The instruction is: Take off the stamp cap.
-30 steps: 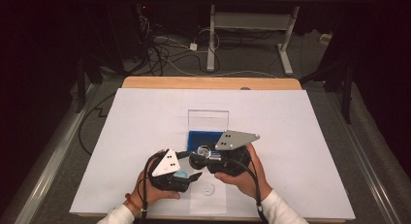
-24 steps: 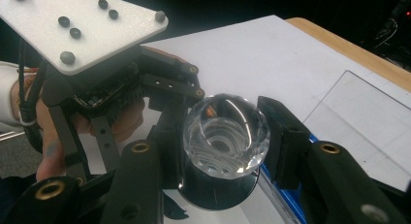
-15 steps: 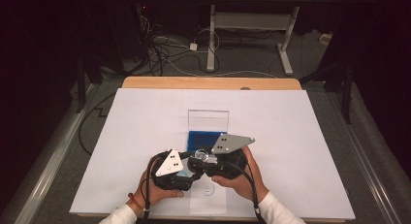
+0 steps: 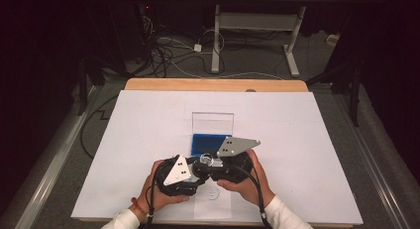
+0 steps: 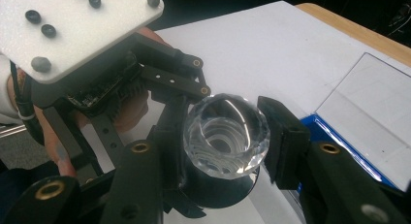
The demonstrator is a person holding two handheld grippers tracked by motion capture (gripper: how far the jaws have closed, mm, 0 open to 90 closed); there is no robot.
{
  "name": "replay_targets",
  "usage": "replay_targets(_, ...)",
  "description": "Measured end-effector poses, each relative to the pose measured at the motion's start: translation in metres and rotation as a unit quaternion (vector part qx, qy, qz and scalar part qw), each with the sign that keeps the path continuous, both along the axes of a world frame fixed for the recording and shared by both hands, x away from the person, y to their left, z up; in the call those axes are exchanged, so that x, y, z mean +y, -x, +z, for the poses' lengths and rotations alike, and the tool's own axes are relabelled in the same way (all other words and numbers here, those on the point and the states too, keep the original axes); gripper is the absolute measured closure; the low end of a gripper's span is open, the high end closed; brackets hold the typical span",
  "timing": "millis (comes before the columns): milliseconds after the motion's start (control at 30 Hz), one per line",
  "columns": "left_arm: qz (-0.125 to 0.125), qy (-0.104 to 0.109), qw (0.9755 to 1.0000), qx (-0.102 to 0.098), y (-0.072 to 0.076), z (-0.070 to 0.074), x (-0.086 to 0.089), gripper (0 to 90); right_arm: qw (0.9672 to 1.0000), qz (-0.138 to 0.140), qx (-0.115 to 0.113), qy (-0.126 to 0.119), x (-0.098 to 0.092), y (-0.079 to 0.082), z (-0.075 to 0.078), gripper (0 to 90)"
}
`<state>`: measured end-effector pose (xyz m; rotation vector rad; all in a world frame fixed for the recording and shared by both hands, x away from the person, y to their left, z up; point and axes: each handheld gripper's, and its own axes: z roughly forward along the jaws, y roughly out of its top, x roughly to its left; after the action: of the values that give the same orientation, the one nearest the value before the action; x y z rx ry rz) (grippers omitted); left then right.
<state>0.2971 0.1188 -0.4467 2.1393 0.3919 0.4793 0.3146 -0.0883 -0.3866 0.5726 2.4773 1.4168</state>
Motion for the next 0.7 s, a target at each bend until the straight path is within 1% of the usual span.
replay_targets(200,0.0,-0.008,1.0,-0.002,0.0002,0.0003,-0.0006,35.9,1.0,-0.002,0.004,-0.002,-0.0003,-0.0006,-0.0007,57.4)
replay_targets(367,0.003,-0.01,0.9999,-0.004,0.0008,0.0008,-0.0012,36.1,1.0,-0.003,0.008,-0.005,-0.0014,-0.0013,-0.0013,57.4)
replay_targets(433,0.0,-0.015,0.9999,-0.001,0.0005,0.0013,-0.0016,36.3,0.9999,-0.004,0.011,-0.008,-0.002,-0.0013,-0.0015,57.4)
replay_targets(500,-0.004,-0.014,0.9999,0.003,0.0002,0.0018,-0.0009,36.4,0.9999,-0.004,0.011,-0.007,-0.0018,-0.0011,-0.0019,57.4)
replay_targets(567,-0.004,-0.016,0.9999,0.003,0.0005,0.0024,-0.001,36.5,0.9998,-0.004,0.015,-0.011,-0.0025,-0.0013,-0.0021,57.4)
replay_targets(633,-0.007,-0.005,0.9998,0.019,-0.0007,0.0025,-0.0007,36.5,0.9997,-0.006,0.018,-0.016,-0.0034,-0.0015,-0.0023,57.5)
replay_targets(667,-0.004,-0.01,0.9998,0.018,-0.0005,0.0026,-0.0016,36.5,0.9996,-0.007,0.019,-0.017,-0.0036,-0.0016,-0.0024,57.5)
replay_targets(700,-0.004,-0.008,0.9997,0.023,-0.001,0.0027,-0.0016,36.6,0.9998,-0.008,0.015,-0.014,-0.0033,-0.0013,-0.0027,57.5)
